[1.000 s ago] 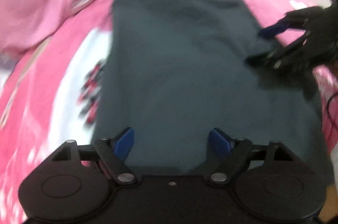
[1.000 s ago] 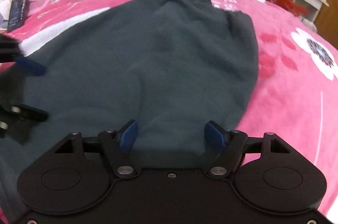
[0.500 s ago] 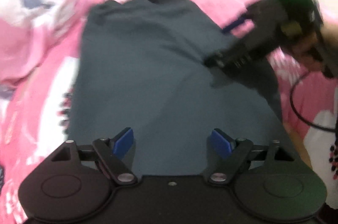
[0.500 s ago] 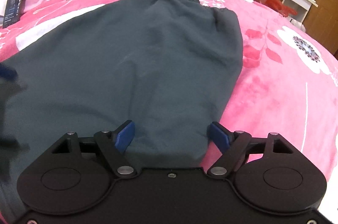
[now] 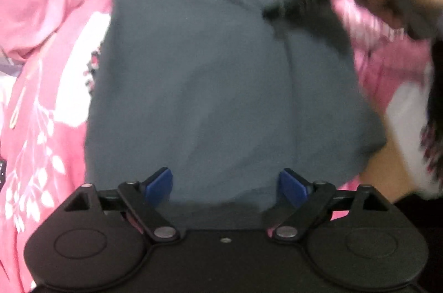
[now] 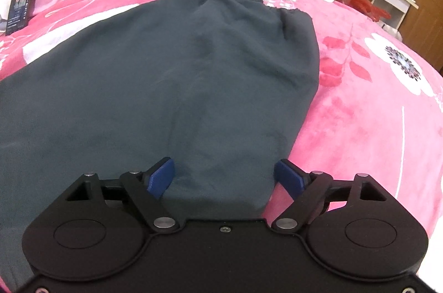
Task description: Fold clothes
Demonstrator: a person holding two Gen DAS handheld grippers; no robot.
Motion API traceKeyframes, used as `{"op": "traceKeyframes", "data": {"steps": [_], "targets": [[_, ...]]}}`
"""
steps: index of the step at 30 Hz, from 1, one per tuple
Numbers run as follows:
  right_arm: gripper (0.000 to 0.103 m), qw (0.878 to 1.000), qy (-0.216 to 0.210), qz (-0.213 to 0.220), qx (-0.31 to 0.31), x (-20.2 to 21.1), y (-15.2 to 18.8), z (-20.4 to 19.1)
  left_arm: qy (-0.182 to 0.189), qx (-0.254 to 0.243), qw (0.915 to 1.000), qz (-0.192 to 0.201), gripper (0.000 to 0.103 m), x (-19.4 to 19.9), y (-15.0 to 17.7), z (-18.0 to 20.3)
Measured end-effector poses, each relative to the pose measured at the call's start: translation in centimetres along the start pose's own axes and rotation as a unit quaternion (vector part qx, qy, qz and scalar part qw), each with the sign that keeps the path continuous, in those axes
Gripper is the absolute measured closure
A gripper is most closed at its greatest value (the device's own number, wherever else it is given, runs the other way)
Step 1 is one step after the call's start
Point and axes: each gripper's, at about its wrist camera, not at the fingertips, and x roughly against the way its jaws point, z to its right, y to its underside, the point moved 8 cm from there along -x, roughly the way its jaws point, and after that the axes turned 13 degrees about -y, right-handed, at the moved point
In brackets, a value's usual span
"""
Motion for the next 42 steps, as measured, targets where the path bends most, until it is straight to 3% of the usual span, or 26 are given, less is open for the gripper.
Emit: {"op": "traceKeyframes", "data": {"steps": [4, 7, 9, 11, 19, 21, 24, 28, 32, 33, 37, 42], "targets": [[0.018, 1.0, -0.006, 0.001, -0.002, 0.1, 0.1, 0.3, 0.045, 0.008, 0.9976, 0.052, 0.019, -0.1, -4.1, 2.6], [0.017, 1.0, -0.013, 0.001, -0.009, 0.1, 0.2, 0.6, 0.062, -0.04, 0.9965, 0.039, 0.019, -2.9, -5.1, 5.9], [0.016, 1.0, -0.016, 0.001, -0.011, 0.0, 0.3, 0.7, 0.053, -0.099, 0.9935, 0.018, 0.017, -4.2, -3.6, 7.6], [0.016, 1.0, -0.016, 0.001, -0.01, 0.0, 0.3, 0.6, 0.032, -0.177, 0.983, 0.035, 0.013, -4.1, -2.1, 8.8], [0.015, 1.0, -0.017, 0.0, -0.006, 0.1, 0.2, 0.6, 0.015, -0.221, 0.9745, -0.034, 0.013, -2.4, 2.5, 6.6], [0.015, 1.0, -0.018, -0.001, -0.005, 0.1, 0.2, 0.7, 0.015, -0.209, 0.977, -0.037, 0.018, -1.6, 2.0, 6.1], [0.015, 1.0, -0.026, -0.001, -0.007, 0.2, 0.0, 0.9, 0.035, -0.139, 0.9897, -0.008, 0.018, -0.3, -1.3, 5.1], [0.015, 0.999, -0.042, 0.004, -0.017, 0.7, 0.1, 1.3, 0.038, -0.072, 0.9965, 0.02, 0.017, -2.4, -5.1, 4.3], [0.013, 0.998, -0.057, 0.002, -0.015, 0.4, 0.4, 1.6, 0.095, 0.005, 0.9946, -0.042, 0.017, -5.7, -5.8, 4.9], [0.013, 0.998, -0.06, 0.002, -0.017, 0.4, 0.4, 1.7, 0.096, 0.0, 0.9942, -0.049, 0.016, -5.7, -5.7, 4.7], [0.011, 0.998, -0.06, 0.001, -0.015, 0.3, 0.4, 1.5, 0.071, -0.111, 0.9899, -0.052, 0.016, -3.1, -2.6, 6.7], [0.01, 0.998, -0.056, -0.001, -0.009, 0.3, 0.5, 1.3, 0.072, -0.146, 0.9815, -0.101, 0.012, -1.0, 2.5, 7.0]]}}
